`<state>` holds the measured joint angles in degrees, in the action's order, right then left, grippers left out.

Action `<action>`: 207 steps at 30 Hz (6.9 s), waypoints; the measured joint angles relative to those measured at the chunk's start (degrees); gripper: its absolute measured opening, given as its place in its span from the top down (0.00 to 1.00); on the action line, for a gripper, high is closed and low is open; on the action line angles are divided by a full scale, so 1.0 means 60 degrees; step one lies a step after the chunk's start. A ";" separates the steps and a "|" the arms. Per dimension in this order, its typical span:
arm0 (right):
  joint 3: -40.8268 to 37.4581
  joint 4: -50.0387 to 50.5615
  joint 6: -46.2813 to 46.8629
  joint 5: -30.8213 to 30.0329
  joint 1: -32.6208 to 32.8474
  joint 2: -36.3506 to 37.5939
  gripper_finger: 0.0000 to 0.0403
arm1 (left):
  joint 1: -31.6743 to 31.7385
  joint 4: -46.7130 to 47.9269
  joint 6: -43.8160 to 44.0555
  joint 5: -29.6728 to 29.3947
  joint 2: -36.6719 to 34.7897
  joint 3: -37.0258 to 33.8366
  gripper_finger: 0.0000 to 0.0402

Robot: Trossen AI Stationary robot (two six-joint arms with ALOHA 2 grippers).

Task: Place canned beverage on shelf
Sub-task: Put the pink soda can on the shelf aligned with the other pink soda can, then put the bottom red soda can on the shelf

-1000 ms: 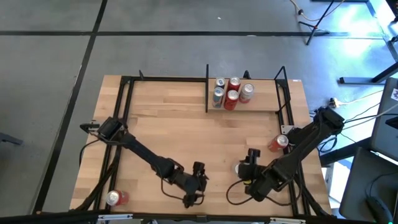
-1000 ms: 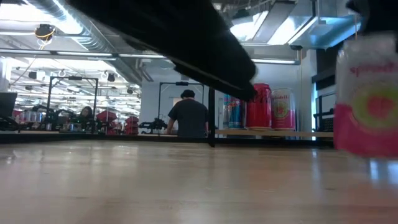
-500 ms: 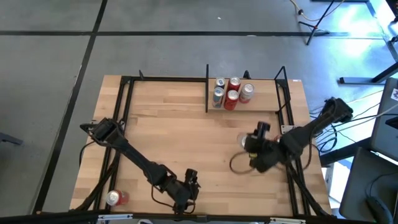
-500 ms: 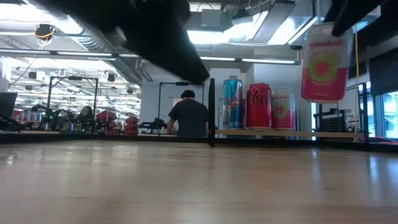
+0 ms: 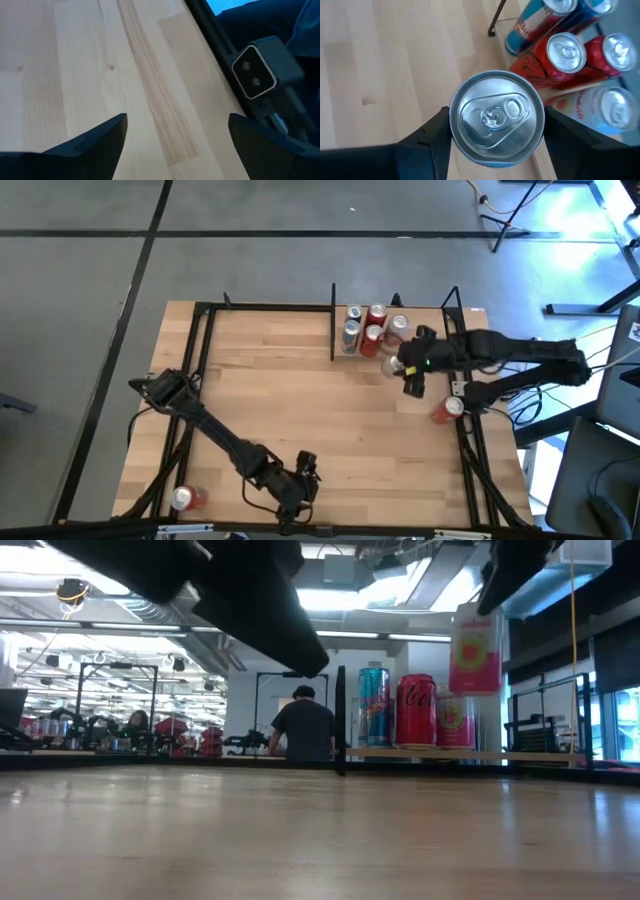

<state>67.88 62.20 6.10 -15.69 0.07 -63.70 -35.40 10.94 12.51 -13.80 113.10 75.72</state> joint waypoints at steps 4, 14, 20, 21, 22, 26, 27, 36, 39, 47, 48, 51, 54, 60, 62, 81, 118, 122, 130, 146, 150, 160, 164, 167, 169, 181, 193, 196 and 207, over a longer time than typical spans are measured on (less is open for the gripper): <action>-0.0633 -0.0347 -0.0964 0.0959 -0.1471 0.0358 0.43 | 0.0056 -0.0001 -0.0161 0.0207 0.0000 0.0000 0.16; -0.1601 -0.1739 -0.2963 0.2555 -0.4273 0.0315 0.43 | 0.0284 -0.0044 -0.0175 0.0221 0.0000 0.0000 0.16; -0.2129 -0.2164 -0.3725 0.3544 -0.5528 0.0288 0.43 | 0.0266 -0.0111 -0.0161 0.0221 0.0000 0.0000 0.16; -0.2190 -0.2153 -0.3832 0.3602 -0.5675 0.0284 0.43 | 0.0266 -0.0114 -0.0161 0.0224 0.0000 0.0000 0.16; -0.2249 -0.2161 -0.3933 0.3690 -0.5805 0.0284 0.43 | 0.0267 -0.0121 -0.0161 0.0218 0.0000 0.0000 0.16; -0.2338 -0.2505 -0.4290 0.4332 -0.6241 0.0284 0.43 | 0.0273 -0.0209 -0.0171 0.0218 0.0000 0.0000 0.16; -0.2368 -0.2594 -0.4390 0.4422 -0.6314 0.0284 0.43 | 0.0281 -0.0214 -0.0171 0.0218 0.0000 0.0000 0.16; -0.2729 -0.3096 -0.5096 0.4446 -0.6395 0.0277 0.43 | 0.0362 -0.0253 -0.0175 0.0214 0.0000 0.0000 0.16; -0.2737 -0.3145 -0.5096 0.4441 -0.6395 0.0277 0.43 | 0.0418 -0.0262 -0.0175 0.0214 0.0000 0.0000 0.16; -0.2710 -0.3251 -0.5048 0.3999 -0.6391 -0.0075 0.30 | 0.0433 -0.0262 -0.0175 0.0214 0.0000 0.0000 0.16; -0.2704 -0.3309 -0.5044 0.3990 -0.6388 -0.0146 0.28 | 0.0433 -0.0260 -0.0175 0.0218 0.0000 0.0000 0.16; -0.2693 -0.3415 -0.5031 0.3977 -0.6391 -0.0257 0.25 | 0.0433 -0.0258 -0.0168 0.0214 0.0000 0.0000 0.16; -0.2672 -0.3420 -0.5034 0.3954 -0.6388 -0.0262 0.23 | 0.0433 -0.0258 -0.0165 0.0228 0.0000 0.0000 0.16; -0.2166 -0.2955 -0.5047 0.3796 -0.6384 -0.0199 0.24 | 0.0433 -0.0258 -0.0168 0.0237 0.0000 0.0000 0.16; -0.1942 -0.2743 -0.5045 0.3802 -0.6384 -0.0189 0.24 | 0.0433 -0.0258 -0.0165 0.0246 0.0000 0.0000 0.16; -0.1119 -0.0218 0.0143 0.1954 -0.3657 0.0236 0.24 | 0.0410 -0.0375 0.0426 0.0145 0.0000 0.0000 0.16; -0.3316 -0.2492 0.0197 -0.3231 -0.2949 0.0219 0.24 | 0.0415 -0.0508 0.0346 0.0134 0.0000 0.0007 0.16; -0.3316 -0.2188 0.0253 -0.3467 -0.2953 0.0219 0.24 | 0.0415 -0.0509 0.0410 0.0138 0.0000 0.0007 0.16; -0.3035 -0.1637 0.1487 0.0321 -0.2110 0.0476 0.24 | 0.0386 -0.0857 0.0856 -0.0009 0.0000 0.0007 0.16; -0.5819 -1.2479 0.0222 0.0610 0.5255 -0.0351 0.24 | -0.0104 0.2818 0.4357 -0.1042 -0.0087 0.1264 0.16; -0.5837 -1.2617 0.0180 0.0583 0.5528 -0.0734 0.24 | -0.0425 0.5343 0.5962 -0.0790 -0.0091 0.2117 0.16; -0.5832 -1.5859 0.0100 0.0936 0.5492 -0.1701 0.24 | -0.1855 0.8569 0.9782 -0.0260 -0.0577 0.3311 0.16; -0.5823 -1.7150 -0.0569 0.1362 0.5491 -0.2190 0.24 | -0.2504 0.8609 1.1474 0.0389 -0.0806 0.3311 0.16; -0.5826 -1.7691 -0.0635 0.1371 0.5491 -0.2431 0.24 | -0.2871 0.8497 1.2539 0.0911 -0.0827 0.3311 0.16; -0.5822 -1.7952 -0.0637 0.1341 0.5486 -0.2501 0.24 | -0.3026 0.8589 1.3105 0.1467 -0.0827 0.3311 0.16; -0.5815 -1.8852 -0.0592 0.0177 0.5484 -0.2506 0.24 | -0.3225 1.1279 1.4347 0.3507 -0.0869 0.3308 0.16; -0.5815 -1.8842 0.0231 -0.0216 0.5484 -0.3062 0.24 | -0.4697 1.1822 1.6721 0.3482 -0.1240 0.3300 0.16; -0.5815 -1.8842 0.0230 -0.0222 0.5484 -0.3114 0.24 | -0.5064 1.1840 1.7396 0.2959 -0.1235 0.3300 0.16; -0.5815 -1.8969 0.0190 -0.0236 0.5484 -0.3114 0.24 | -0.5489 1.2556 1.8078 0.2997 -0.1220 0.3108 0.16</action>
<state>32.99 -51.61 7.25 -17.10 32.97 -82.39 -68.33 86.27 120.98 4.19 105.78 94.37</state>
